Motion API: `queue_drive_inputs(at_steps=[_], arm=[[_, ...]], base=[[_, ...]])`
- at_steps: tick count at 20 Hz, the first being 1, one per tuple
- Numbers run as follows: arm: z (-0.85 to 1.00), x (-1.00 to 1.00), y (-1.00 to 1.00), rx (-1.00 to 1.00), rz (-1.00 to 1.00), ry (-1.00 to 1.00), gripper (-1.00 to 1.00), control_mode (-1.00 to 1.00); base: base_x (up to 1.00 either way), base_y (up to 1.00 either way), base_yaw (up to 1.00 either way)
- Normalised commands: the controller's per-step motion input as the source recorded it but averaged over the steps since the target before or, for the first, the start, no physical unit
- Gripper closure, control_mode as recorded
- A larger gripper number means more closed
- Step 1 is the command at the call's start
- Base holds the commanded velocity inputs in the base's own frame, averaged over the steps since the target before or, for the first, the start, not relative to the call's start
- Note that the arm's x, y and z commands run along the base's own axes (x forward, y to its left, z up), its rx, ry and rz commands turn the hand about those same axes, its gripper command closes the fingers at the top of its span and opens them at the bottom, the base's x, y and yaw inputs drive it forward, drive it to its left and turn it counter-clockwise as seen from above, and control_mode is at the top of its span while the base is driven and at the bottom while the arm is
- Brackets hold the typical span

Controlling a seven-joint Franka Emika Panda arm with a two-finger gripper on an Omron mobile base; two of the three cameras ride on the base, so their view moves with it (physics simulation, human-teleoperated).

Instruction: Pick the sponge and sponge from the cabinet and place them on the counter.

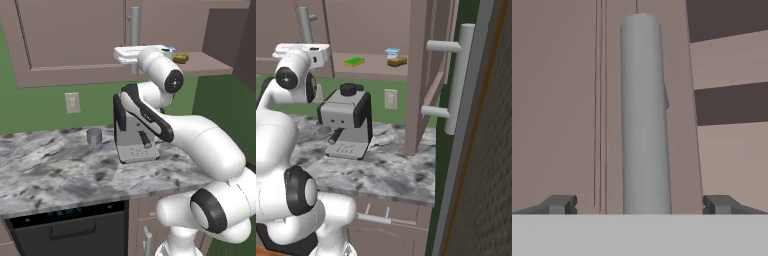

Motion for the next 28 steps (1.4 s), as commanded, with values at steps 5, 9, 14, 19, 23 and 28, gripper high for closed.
queue_drive_inputs(at_steps=[5,9,14,19,23,28], arm=[[0.00,0.24,0.07,0.00,0.00,0.00,-1.00,-1.00],[-0.01,0.26,0.09,0.00,0.00,0.00,-1.00,-1.00],[0.00,0.26,0.08,0.00,0.00,0.00,-1.00,-1.00],[0.00,0.24,0.08,0.00,0.00,0.00,-1.00,-1.00],[0.00,0.23,0.11,0.00,0.00,0.00,1.00,-1.00],[0.00,0.15,0.13,0.00,-0.01,0.01,1.00,-1.00]], base=[[0.00,0.00,0.00],[0.00,0.00,0.00],[0.00,0.00,0.00],[0.00,0.00,0.00],[0.00,0.00,0.00],[0.00,0.00,0.00]])
